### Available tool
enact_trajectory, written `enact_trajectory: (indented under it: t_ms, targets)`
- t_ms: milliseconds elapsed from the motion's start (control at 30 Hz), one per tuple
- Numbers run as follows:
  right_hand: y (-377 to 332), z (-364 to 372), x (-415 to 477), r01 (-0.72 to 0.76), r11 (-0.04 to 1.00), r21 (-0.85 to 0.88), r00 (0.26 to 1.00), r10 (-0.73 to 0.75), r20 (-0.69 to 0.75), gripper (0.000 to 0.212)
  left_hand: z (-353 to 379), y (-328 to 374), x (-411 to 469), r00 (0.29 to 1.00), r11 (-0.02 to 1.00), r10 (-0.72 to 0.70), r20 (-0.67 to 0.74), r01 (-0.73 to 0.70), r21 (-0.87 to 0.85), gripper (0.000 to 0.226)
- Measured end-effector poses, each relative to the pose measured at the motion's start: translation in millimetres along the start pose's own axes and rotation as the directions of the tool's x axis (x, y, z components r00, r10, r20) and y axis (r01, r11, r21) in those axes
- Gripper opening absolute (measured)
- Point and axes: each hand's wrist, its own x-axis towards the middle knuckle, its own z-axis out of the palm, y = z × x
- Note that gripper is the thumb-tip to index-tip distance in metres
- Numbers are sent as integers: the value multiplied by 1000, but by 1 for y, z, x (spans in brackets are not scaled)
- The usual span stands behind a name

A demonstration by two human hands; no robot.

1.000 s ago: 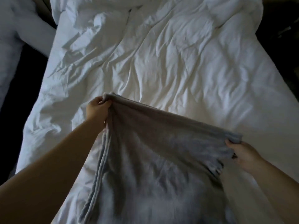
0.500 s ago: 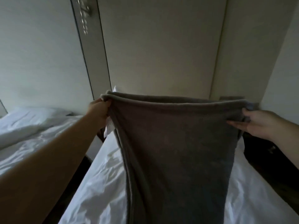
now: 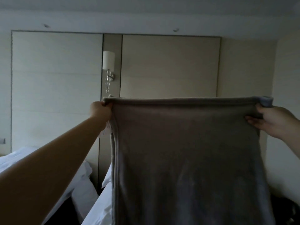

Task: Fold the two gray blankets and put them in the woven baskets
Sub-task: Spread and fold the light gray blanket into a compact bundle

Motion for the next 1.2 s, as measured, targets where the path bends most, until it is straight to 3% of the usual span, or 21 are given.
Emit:
enact_trajectory:
  t_ms: [100,200,300,400,467,500,567,633,733,833,933,1000,1067,1133,1200]
  targets:
    - [5,4,-11,-6,999,-45,1000,5,-24,20,2,-6,-7,999,989,49,-22,-46,140,33]
    - [35,-3,-20,-86,985,-149,996,83,-27,24,14,-41,-15,988,992,-118,98,112,61,35]
    - [97,-26,-33,-262,928,-264,965,258,-52,28,26,-105,-36,905,942,-336,261,327,80,36]
    - [182,-64,-58,-462,800,-384,884,452,-120,20,34,-187,-78,772,846,-533,346,488,215,15]
    - [245,-98,-86,-612,629,-479,774,600,-201,14,34,-247,-122,637,731,-682,359,574,369,10]
    - [277,-116,-105,-679,514,-524,698,674,-242,10,33,-277,-148,557,653,-756,344,601,461,19]
    - [340,-151,-150,-768,238,-594,501,801,-328,14,24,-332,-205,407,473,-875,262,599,646,36]
    - [400,-184,-206,-787,-10,-616,320,848,-423,23,9,-368,-270,268,293,-949,165,563,773,32]
    - [472,-228,-291,-821,-238,-518,104,831,-547,23,-20,-406,-354,48,31,-999,1,632,775,13]
    - [516,-253,-353,-836,-404,-372,-106,783,-612,15,-46,-439,-414,-84,-120,-993,-85,678,725,18]
    - [531,-252,-364,-860,-436,-264,-171,734,-657,7,-45,-467,-434,-181,-168,-983,-28,830,532,18]
    - [539,-238,-342,-887,-414,-205,-207,753,-624,7,-25,-482,-421,-185,-157,-982,34,905,396,12]
    - [551,-218,-295,-941,-309,-141,-186,816,-547,14,11,-499,-388,-140,-99,-987,77,914,393,10]
    - [565,-187,-220,-983,-122,-139,-47,893,-449,20,68,-515,-343,-79,-13,-988,135,900,436,12]
    - [580,-151,-125,-975,136,-173,192,912,-362,27,140,-529,-288,27,94,-986,162,902,421,8]
